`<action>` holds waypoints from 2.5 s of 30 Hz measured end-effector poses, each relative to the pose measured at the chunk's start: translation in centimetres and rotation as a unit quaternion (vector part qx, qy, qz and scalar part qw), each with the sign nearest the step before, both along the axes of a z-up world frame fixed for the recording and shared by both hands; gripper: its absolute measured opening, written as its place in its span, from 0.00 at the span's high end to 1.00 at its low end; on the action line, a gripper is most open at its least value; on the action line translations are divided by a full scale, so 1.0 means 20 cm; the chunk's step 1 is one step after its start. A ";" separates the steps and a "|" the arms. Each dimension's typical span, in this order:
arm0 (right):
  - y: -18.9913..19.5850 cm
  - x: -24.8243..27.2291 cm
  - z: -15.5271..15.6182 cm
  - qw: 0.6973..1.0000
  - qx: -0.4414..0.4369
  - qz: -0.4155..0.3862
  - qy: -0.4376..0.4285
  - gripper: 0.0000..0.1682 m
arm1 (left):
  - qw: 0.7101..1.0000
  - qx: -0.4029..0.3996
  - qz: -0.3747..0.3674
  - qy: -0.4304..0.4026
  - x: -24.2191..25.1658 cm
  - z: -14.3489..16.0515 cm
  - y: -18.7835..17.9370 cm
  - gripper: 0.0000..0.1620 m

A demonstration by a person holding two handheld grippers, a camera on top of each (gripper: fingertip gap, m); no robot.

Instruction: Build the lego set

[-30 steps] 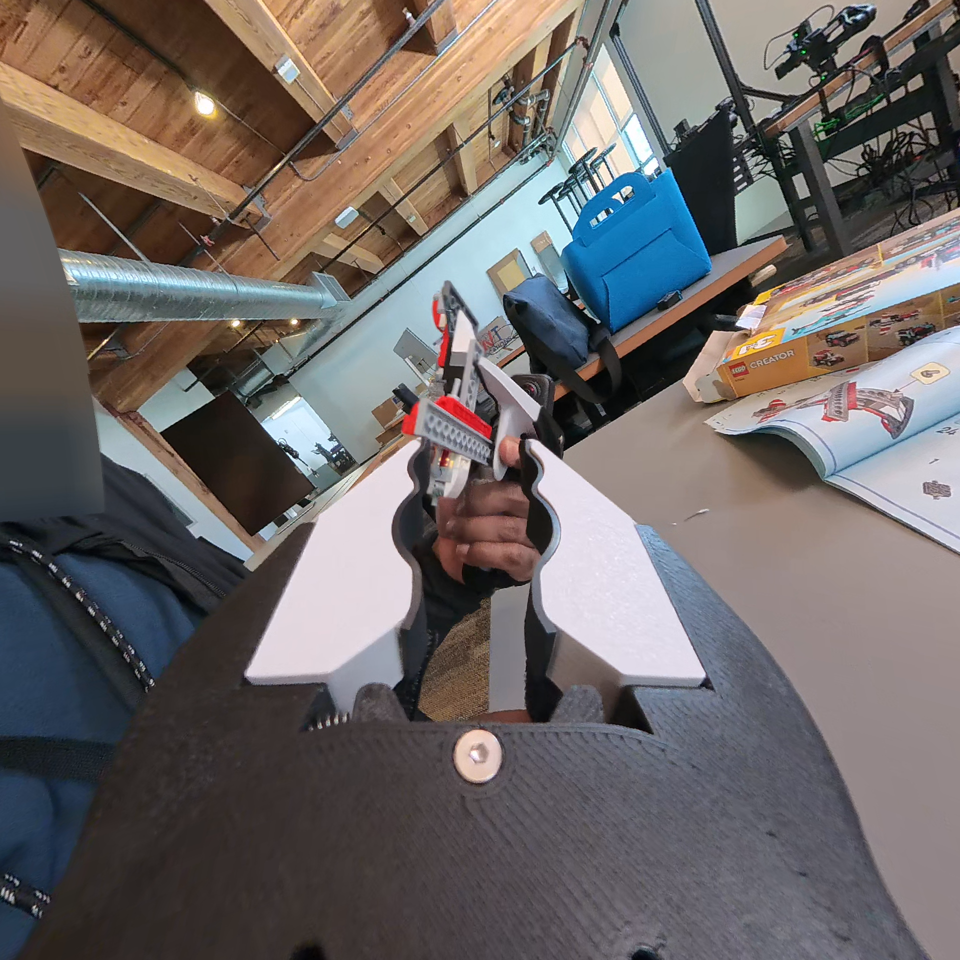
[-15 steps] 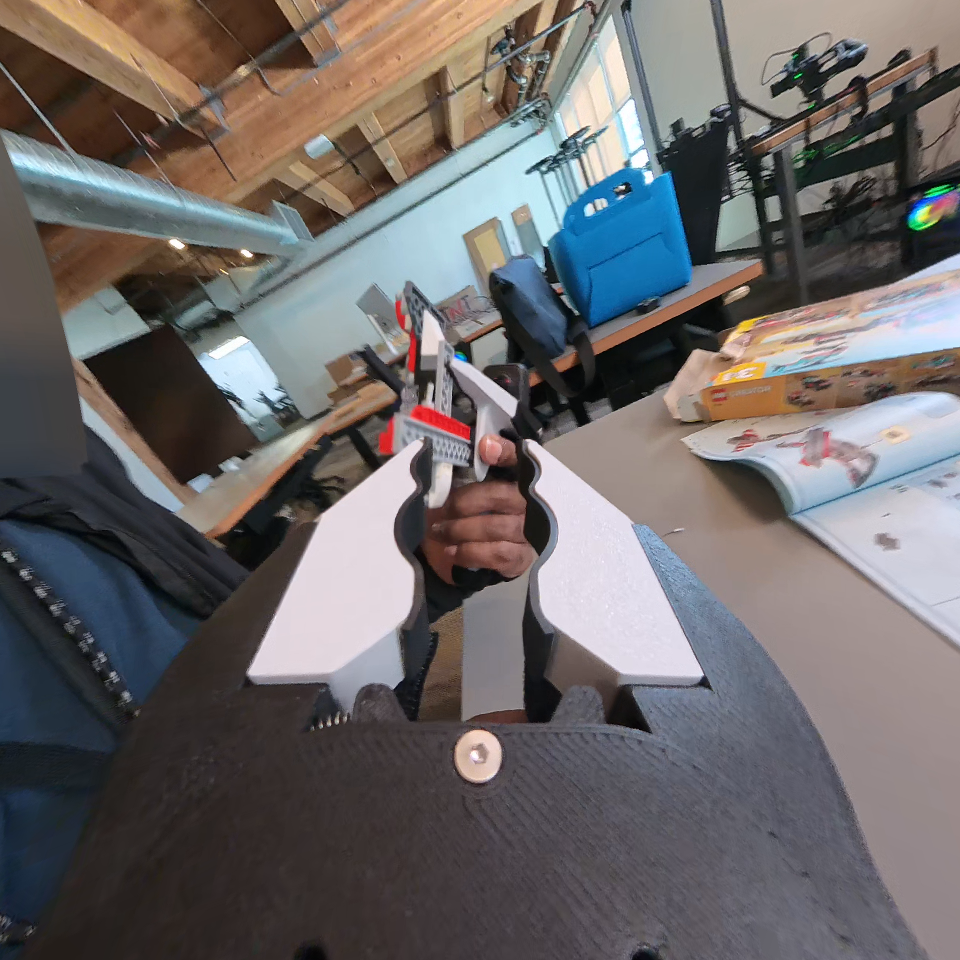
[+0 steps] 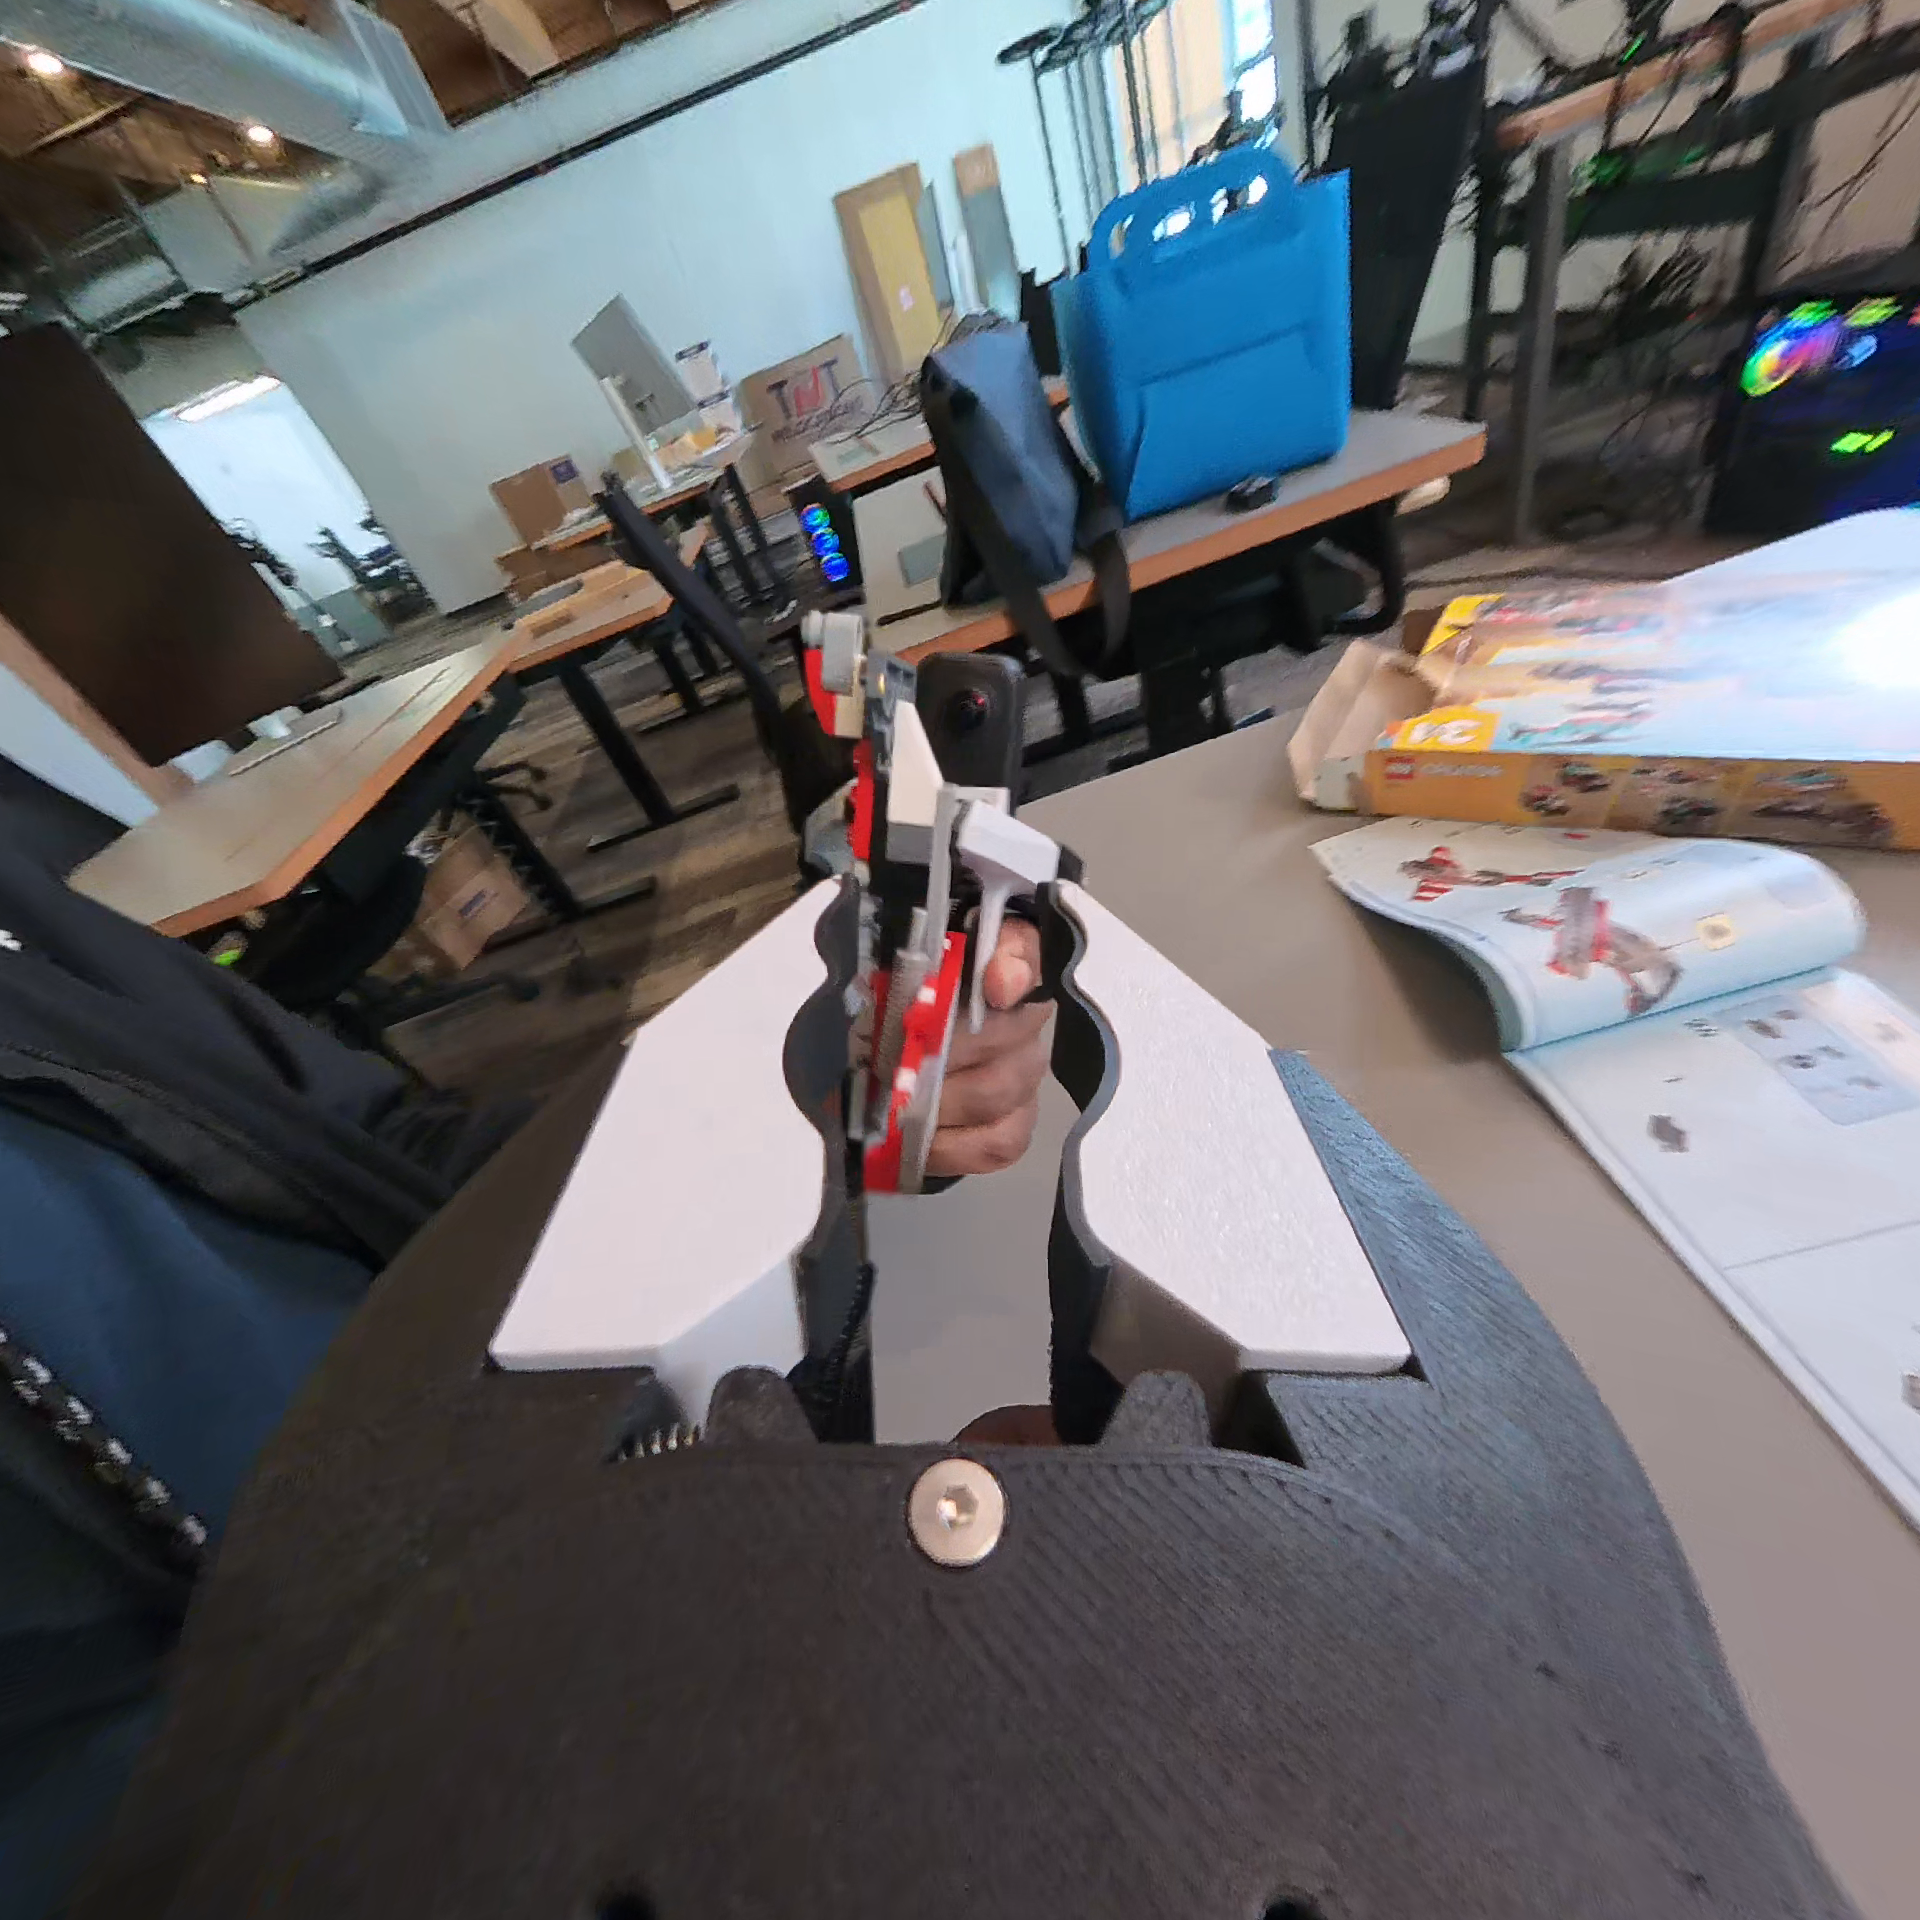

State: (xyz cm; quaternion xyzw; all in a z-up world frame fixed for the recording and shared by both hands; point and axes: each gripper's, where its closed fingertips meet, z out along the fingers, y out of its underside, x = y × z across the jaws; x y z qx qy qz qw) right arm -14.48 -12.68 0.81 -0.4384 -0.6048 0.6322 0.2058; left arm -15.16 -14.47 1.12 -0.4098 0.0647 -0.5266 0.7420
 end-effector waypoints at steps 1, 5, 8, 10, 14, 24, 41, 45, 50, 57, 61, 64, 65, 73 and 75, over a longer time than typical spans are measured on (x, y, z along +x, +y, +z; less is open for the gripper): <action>-0.01 -0.01 -0.01 1.000 -0.004 0.006 -0.004 0.80 | 1.000 -0.004 0.001 0.004 0.01 0.00 0.01 0.87; -0.04 -0.01 -0.03 1.000 -0.014 0.023 -0.013 0.80 | 0.999 -0.021 0.007 0.023 0.03 -0.03 0.04 0.87; -0.05 -0.01 -0.04 0.999 -0.011 0.029 -0.018 0.81 | 0.999 -0.032 0.009 0.033 0.04 -0.04 0.06 0.87; -0.04 -0.02 -0.05 1.000 -0.009 0.025 -0.017 0.85 | 0.999 -0.034 0.008 0.035 0.05 -0.04 0.06 0.87; -0.03 -0.01 -0.06 0.999 -0.013 0.031 -0.016 0.86 | 0.998 -0.043 0.005 0.038 0.06 -0.05 0.07 0.87; 0.00 0.00 -0.07 0.999 -0.028 0.024 -0.019 0.88 | 0.997 -0.063 0.004 0.034 0.06 -0.07 0.10 0.87; 0.19 0.02 -0.25 0.997 -0.046 -0.039 -0.054 0.80 | 0.964 -0.247 0.057 0.084 -0.02 -0.34 0.22 0.87; 0.24 0.01 -0.33 0.995 -0.054 -0.049 -0.073 0.78 | 0.953 -0.281 0.054 0.094 -0.01 -0.41 0.24 0.87; 0.29 -0.01 -0.44 0.992 -0.055 -0.060 -0.097 0.75 | 0.938 -0.322 0.066 0.110 -0.03 -0.50 0.26 0.87; 0.35 -0.03 -0.57 0.989 -0.087 -0.051 -0.105 0.73 | 0.917 -0.373 0.071 0.123 -0.06 -0.62 0.32 0.87; 0.40 -0.06 -0.61 0.989 -0.096 -0.048 -0.102 0.71 | 0.901 -0.410 0.063 0.125 -0.06 -0.70 0.34 0.87; 0.47 -0.08 -0.64 0.989 -0.095 -0.050 -0.104 0.70 | 0.890 -0.436 0.052 0.121 -0.06 -0.76 0.36 0.87; 0.49 -0.09 -0.65 0.988 -0.096 -0.050 -0.106 0.70 | 0.887 -0.443 0.048 0.118 -0.06 -0.78 0.37 0.87; 0.54 -0.15 -0.77 0.985 -0.097 0.001 -0.143 0.70 | 0.879 -0.465 0.013 0.102 -0.05 -0.87 0.43 0.87; 0.54 -0.17 -0.80 0.984 -0.098 0.018 -0.150 0.70 | 0.878 -0.468 0.008 0.098 -0.06 -0.88 0.45 0.87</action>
